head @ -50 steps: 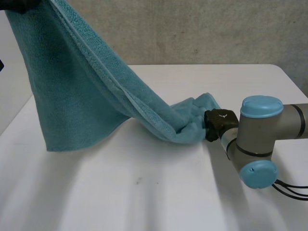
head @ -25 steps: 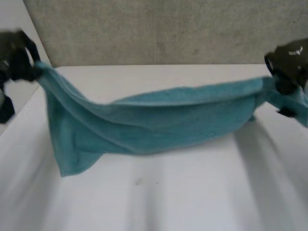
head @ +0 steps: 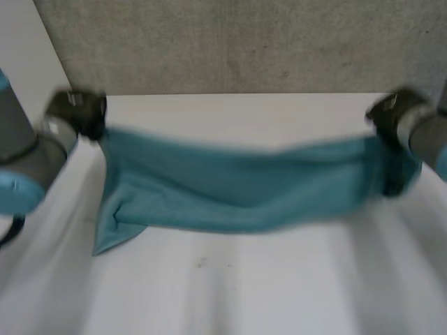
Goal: Fold the laundry
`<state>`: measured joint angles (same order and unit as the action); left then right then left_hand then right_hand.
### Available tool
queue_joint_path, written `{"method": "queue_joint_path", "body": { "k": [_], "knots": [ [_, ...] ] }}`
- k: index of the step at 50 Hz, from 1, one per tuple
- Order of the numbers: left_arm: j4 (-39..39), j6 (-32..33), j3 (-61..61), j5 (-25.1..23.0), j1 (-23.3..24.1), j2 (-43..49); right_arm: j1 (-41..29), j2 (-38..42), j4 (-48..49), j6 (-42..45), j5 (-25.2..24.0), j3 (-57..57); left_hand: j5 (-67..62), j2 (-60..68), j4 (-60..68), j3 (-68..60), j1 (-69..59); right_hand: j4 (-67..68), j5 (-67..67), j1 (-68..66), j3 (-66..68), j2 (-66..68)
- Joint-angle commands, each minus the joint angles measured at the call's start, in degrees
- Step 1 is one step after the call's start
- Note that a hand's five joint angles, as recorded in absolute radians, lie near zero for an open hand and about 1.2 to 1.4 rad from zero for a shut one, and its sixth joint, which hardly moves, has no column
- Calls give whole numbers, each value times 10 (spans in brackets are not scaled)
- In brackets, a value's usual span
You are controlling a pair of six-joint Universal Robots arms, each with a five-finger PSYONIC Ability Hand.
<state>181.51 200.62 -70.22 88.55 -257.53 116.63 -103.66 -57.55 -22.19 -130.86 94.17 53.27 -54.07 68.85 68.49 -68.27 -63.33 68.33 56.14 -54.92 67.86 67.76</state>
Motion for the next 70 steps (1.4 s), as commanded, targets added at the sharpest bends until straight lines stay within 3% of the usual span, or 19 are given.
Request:
{"method": "queue_joint_path", "body": {
  "k": [1,3,4,9,23,35,38,39,43,50,62,70],
  "knots": [
    [179,-25,228,33,21,-24,-26,32,189,-83,57,-304,-159,112,115,-117,-167,117,139,-251,121,122],
    [221,-32,222,36,22,-35,-30,22,223,-103,50,-286,-159,112,115,-117,-167,117,139,-251,121,122],
    [238,-38,205,38,25,-41,-34,-31,260,-122,34,-200,-159,112,115,-117,-167,117,139,-251,121,122],
    [232,-57,124,39,22,-52,-29,-107,269,-127,-5,-44,-159,112,115,-117,-167,117,139,-251,121,122],
    [229,-94,-179,31,1,-59,-25,-113,237,-123,-86,265,-159,112,115,-117,-167,117,139,-251,121,122],
    [235,-94,-267,28,-2,-58,14,-60,222,-146,-94,326,-159,112,115,-117,-167,117,139,-251,121,122],
    [235,-94,-268,28,-2,-58,18,-64,221,-174,-102,334,-159,112,115,-117,-167,-75,-54,-59,-71,-70],
    [235,-95,-270,28,-2,-59,21,-70,222,-198,-113,341,-159,112,115,-117,-167,-201,-179,67,-196,-195],
    [235,-95,-274,28,-2,-60,41,-100,226,-265,-138,366,-159,112,115,-117,-167,-330,-308,196,-325,-324],
    [236,-95,-280,28,-4,-66,96,-146,264,-316,-182,424,-159,112,115,-117,-167,-362,-340,228,-357,-356],
    [235,-96,-284,28,-24,-74,212,-200,314,-282,-305,542,-159,112,115,-117,-167,-456,-434,322,-452,-451],
    [235,-96,-285,28,-24,-74,237,-199,347,-250,-323,575,-159,112,115,-117,-167,-446,-424,312,-441,-440]
  ]
}}
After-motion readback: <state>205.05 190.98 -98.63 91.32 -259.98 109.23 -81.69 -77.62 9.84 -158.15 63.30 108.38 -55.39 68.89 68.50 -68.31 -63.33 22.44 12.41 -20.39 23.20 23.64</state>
